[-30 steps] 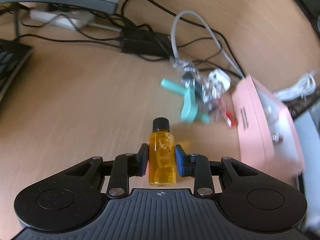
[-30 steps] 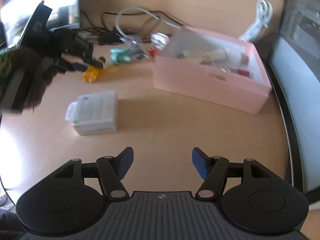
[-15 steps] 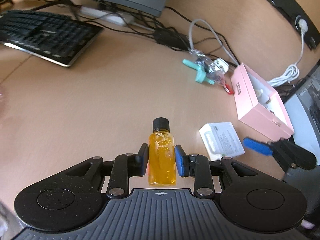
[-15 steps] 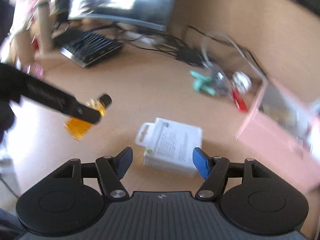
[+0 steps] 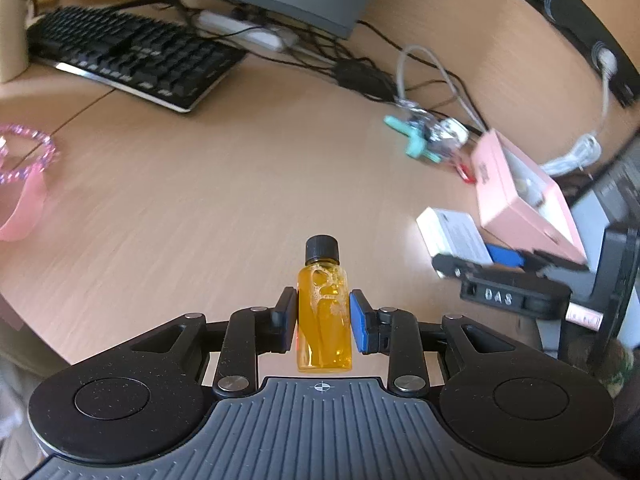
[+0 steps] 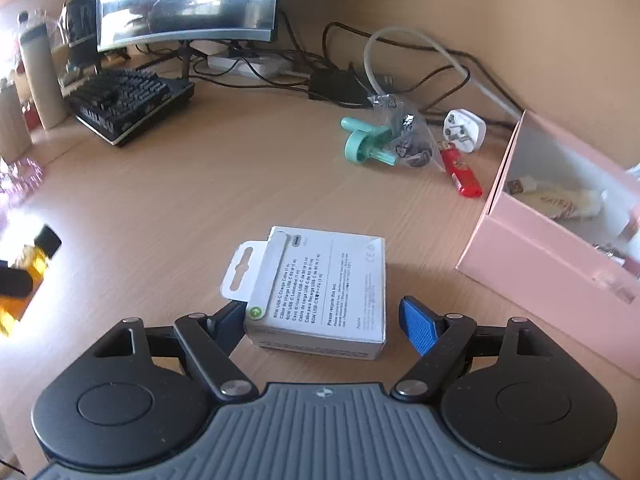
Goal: Organize rigid objects
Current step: 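Grasp the white boxed product with the right tool while the left tool holds the bottle, then release the bottle into the pink box with the left tool while the right tool lowers the white box in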
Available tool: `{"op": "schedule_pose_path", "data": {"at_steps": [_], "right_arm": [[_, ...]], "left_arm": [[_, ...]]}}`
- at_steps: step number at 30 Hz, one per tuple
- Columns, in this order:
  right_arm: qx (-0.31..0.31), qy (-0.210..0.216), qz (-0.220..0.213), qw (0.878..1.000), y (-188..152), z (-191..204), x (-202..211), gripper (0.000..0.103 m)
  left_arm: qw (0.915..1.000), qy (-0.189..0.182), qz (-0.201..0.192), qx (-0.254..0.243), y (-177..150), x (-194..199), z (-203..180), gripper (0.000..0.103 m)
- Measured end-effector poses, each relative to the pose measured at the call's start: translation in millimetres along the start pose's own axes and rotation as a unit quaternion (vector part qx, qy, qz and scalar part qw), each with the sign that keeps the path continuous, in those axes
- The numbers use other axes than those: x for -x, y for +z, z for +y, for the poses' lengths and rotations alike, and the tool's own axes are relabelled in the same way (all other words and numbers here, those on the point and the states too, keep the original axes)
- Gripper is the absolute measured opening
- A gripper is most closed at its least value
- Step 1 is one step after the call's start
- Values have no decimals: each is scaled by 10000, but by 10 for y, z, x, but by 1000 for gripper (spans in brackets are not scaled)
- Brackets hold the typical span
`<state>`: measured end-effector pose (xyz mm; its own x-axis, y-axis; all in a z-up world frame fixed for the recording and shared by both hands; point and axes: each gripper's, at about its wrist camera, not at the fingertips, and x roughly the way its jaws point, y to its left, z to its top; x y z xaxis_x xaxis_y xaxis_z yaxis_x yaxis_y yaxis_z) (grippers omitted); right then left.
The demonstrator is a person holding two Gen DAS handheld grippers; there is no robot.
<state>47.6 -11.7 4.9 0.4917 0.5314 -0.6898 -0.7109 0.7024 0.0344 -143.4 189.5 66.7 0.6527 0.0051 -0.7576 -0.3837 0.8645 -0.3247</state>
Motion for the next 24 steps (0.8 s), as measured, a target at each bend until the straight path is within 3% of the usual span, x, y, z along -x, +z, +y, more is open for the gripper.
{"op": "schedule_pose_path", "data": {"at_steps": [1, 6, 13, 18, 24], "right_arm": [[-24, 45, -43, 10000, -5, -9, 29, 70], [80, -115, -209, 9997, -41, 43, 304, 68], [-208, -663, -526, 9962, -204, -201, 1079, 68], [-864, -1260, -708, 9857, -429, -454, 1611, 68], [-1462, -1988, -901, 9649, -740, -587, 1999, 68]], "left_arm": [[9999, -52, 27, -87, -8, -4, -40, 32], [9946, -572, 349, -787, -32, -118, -381, 32], [9663, -1508, 729, -1957, -36, -303, -1032, 32], [9467, -2143, 536, -2344, 297, -384, -1511, 32], [9307, -2355, -97, -2795, 898, -566, -2244, 32]]}}
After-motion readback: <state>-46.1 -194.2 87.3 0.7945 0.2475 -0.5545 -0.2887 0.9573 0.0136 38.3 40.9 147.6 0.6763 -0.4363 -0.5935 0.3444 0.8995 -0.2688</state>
